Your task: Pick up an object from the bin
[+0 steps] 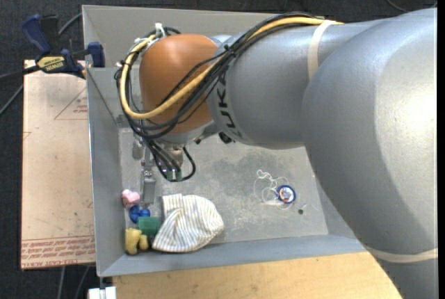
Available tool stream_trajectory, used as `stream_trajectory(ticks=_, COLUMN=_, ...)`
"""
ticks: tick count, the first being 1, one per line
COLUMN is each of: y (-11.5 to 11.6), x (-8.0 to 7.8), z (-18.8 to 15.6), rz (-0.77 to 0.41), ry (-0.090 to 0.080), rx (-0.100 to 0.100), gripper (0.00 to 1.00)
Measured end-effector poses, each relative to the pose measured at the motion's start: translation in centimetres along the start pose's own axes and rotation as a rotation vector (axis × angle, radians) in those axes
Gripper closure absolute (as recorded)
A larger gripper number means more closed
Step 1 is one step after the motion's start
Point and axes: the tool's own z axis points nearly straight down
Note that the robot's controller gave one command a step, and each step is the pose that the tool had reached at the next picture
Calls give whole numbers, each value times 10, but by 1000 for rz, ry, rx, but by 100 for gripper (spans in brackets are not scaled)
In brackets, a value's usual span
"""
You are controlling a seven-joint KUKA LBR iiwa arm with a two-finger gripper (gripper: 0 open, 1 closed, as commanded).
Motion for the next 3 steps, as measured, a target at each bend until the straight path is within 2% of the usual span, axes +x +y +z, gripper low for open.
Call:
stream_trajectory(ticks=1, y=-1, x=-2, z=-5, rz=5, ry=-7, rx=-2, gripper=0)
stream_trajectory(ticks=2, y=-80, x=44, z=80, rz=-511, ry=4, rx=0, gripper=0)
stream_trajectory(ticks=3, y=-66, x=52, z=5, rz=-367, ry=-11, rx=-2, gripper=0)
